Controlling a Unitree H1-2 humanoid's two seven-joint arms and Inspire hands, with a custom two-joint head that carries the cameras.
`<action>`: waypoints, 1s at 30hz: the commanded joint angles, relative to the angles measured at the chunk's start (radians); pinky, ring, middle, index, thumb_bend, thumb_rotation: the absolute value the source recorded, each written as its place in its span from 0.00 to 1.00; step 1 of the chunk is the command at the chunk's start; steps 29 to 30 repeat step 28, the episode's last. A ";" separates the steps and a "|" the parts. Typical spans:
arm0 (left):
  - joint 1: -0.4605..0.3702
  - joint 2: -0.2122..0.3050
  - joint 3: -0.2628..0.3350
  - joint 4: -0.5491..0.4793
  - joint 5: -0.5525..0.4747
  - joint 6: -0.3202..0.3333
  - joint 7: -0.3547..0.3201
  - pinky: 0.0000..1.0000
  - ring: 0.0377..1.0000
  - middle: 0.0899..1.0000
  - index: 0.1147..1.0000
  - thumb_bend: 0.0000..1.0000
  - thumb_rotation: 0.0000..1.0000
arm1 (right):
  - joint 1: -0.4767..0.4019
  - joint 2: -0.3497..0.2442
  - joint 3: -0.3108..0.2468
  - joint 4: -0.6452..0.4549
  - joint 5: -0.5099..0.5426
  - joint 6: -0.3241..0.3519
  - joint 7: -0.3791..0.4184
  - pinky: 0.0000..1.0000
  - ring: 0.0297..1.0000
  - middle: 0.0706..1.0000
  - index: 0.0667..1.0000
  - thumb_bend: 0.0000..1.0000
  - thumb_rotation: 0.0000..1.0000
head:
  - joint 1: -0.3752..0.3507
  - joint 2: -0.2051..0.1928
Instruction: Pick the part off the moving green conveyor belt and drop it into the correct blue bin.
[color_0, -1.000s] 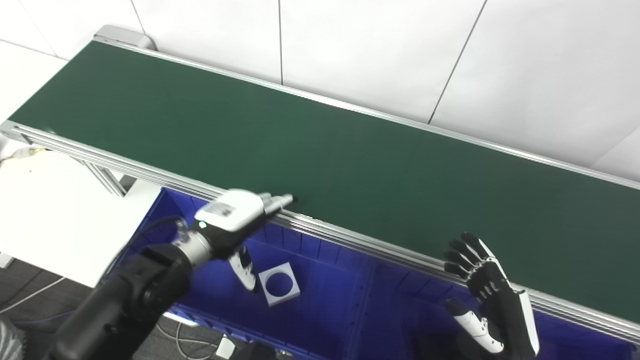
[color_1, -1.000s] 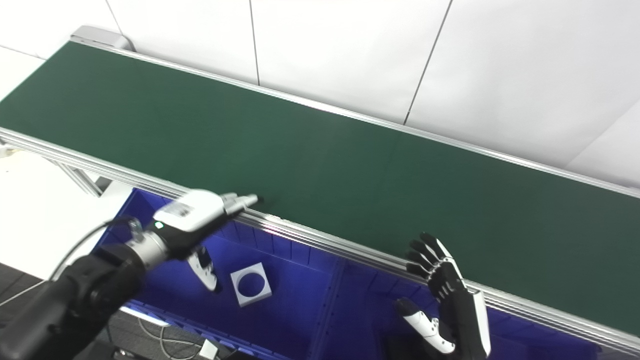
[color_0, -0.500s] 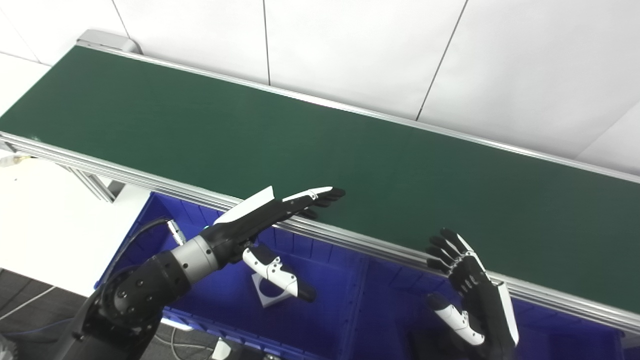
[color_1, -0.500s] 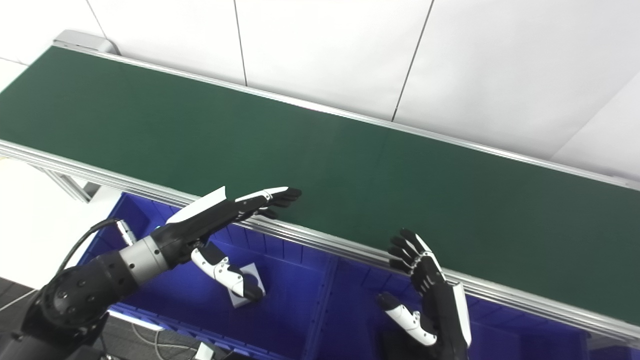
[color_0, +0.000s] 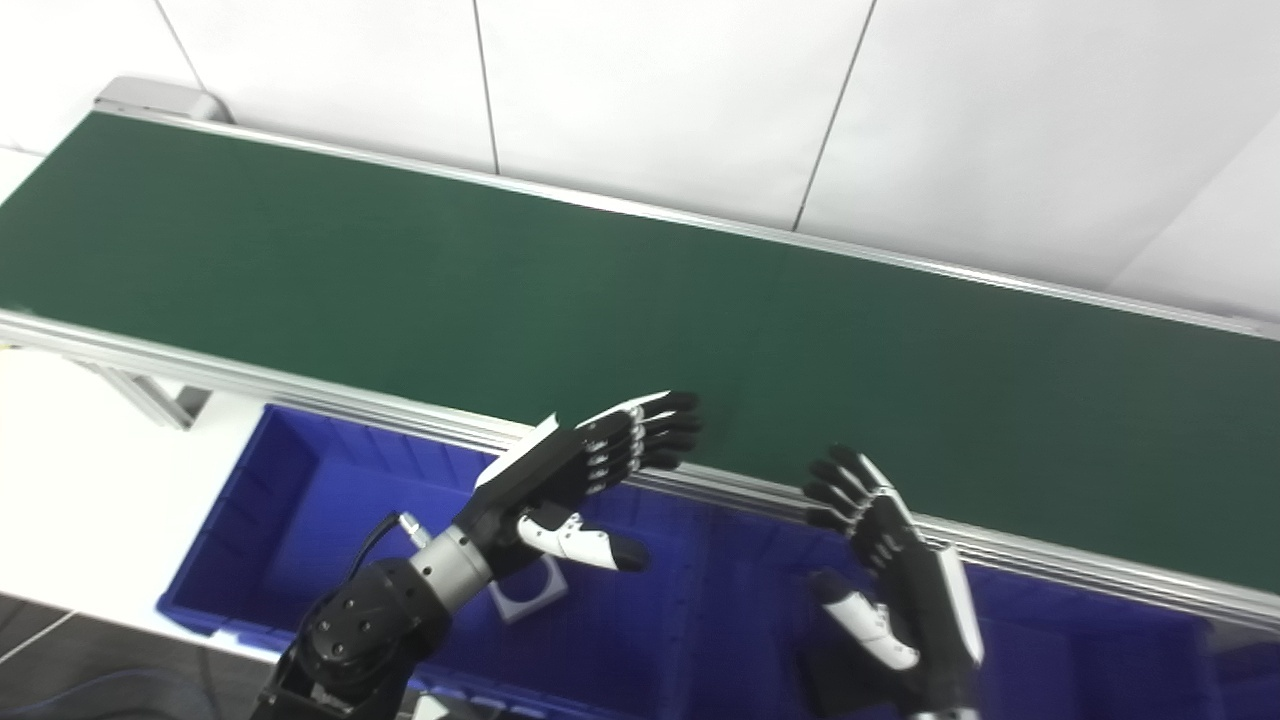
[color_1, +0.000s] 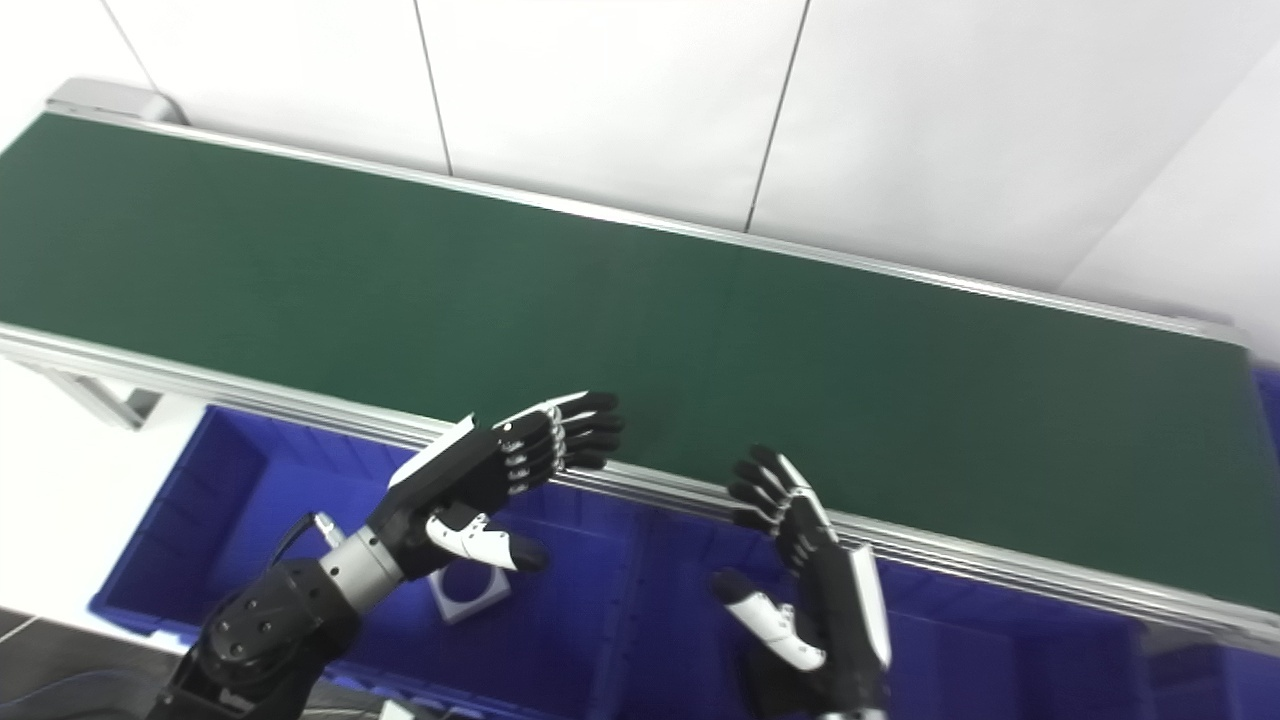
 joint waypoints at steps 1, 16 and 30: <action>-0.018 0.018 0.005 0.012 -0.023 -0.077 -0.013 0.84 0.86 0.87 0.88 1.00 0.40 | 0.000 0.020 0.012 -0.009 -0.002 -0.031 -0.006 0.75 0.81 0.84 0.88 0.82 0.62 | -0.031 -0.005; -0.047 0.086 0.046 0.142 -0.082 -0.186 -0.051 0.84 0.86 0.87 0.88 1.00 0.37 | -0.033 0.080 0.049 0.074 -0.077 -0.034 -0.044 0.78 0.84 0.86 0.89 0.85 0.60 | -0.296 -0.035; -0.059 0.112 0.065 0.210 -0.103 -0.238 -0.081 0.84 0.86 0.87 0.88 1.00 0.37 | -0.047 0.099 0.056 0.104 -0.092 -0.045 -0.062 0.77 0.84 0.86 0.89 0.84 0.60 | -0.266 -0.034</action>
